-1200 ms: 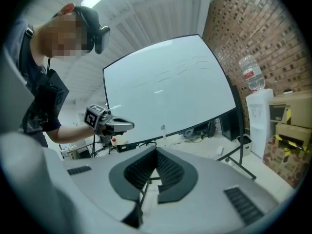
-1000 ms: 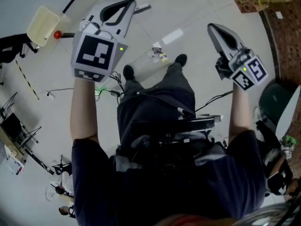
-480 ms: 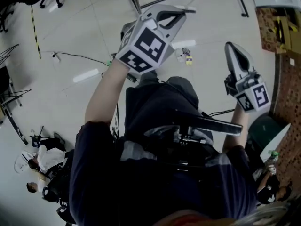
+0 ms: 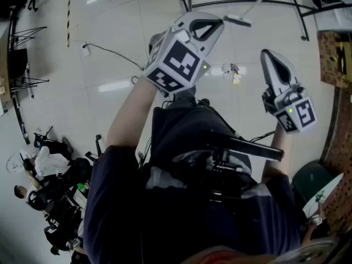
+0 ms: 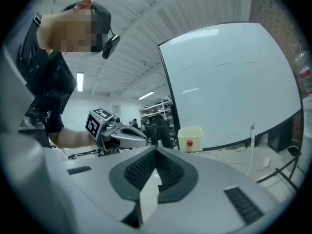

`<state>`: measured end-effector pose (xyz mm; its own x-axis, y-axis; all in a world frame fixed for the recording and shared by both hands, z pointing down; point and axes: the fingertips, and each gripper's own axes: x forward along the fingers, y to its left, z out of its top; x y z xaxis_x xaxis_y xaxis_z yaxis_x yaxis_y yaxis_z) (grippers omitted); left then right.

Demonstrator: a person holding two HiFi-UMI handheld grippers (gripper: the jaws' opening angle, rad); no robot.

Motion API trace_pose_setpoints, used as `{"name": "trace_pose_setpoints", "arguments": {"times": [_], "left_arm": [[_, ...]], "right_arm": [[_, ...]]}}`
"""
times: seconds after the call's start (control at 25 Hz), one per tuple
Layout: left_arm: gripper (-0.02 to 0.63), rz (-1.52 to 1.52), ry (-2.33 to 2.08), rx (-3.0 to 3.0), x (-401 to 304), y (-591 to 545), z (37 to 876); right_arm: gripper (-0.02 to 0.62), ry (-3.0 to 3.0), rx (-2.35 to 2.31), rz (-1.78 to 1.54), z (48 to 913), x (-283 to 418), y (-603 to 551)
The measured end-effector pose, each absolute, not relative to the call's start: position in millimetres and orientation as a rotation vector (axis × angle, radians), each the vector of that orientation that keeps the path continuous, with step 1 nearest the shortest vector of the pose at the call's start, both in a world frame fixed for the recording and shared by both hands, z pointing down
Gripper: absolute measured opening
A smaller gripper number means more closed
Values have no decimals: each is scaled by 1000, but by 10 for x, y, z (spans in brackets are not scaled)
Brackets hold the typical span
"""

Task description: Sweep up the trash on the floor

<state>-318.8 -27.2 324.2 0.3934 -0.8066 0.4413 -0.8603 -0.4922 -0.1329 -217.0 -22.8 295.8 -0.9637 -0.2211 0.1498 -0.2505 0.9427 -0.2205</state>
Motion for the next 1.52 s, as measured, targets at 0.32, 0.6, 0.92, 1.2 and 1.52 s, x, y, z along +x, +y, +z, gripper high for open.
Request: {"name": "trace_pose_setpoints", "arguments": {"times": [0.32, 0.6, 0.92, 1.2, 1.52], "left_arm": [[0, 792, -1652, 2388, -3063, 763, 3218], [0, 845, -1831, 2281, -3937, 1231, 2928], [0, 767, -1985, 2174, -5402, 2001, 2703], [0, 704, -2017, 2171, -6005, 2565, 2718], [0, 608, -2217, 2027, -5917, 2834, 2346]], "right_arm": [[5, -2981, 171, 477, 3158, -1910, 589], [5, -3020, 7, 381, 2845, -2575, 960], [6, -2936, -22, 340, 2925, -3557, 1596], [6, -2918, -167, 284, 3028, -4485, 2215], [6, -2954, -464, 116, 2647, -4864, 2620]]}}
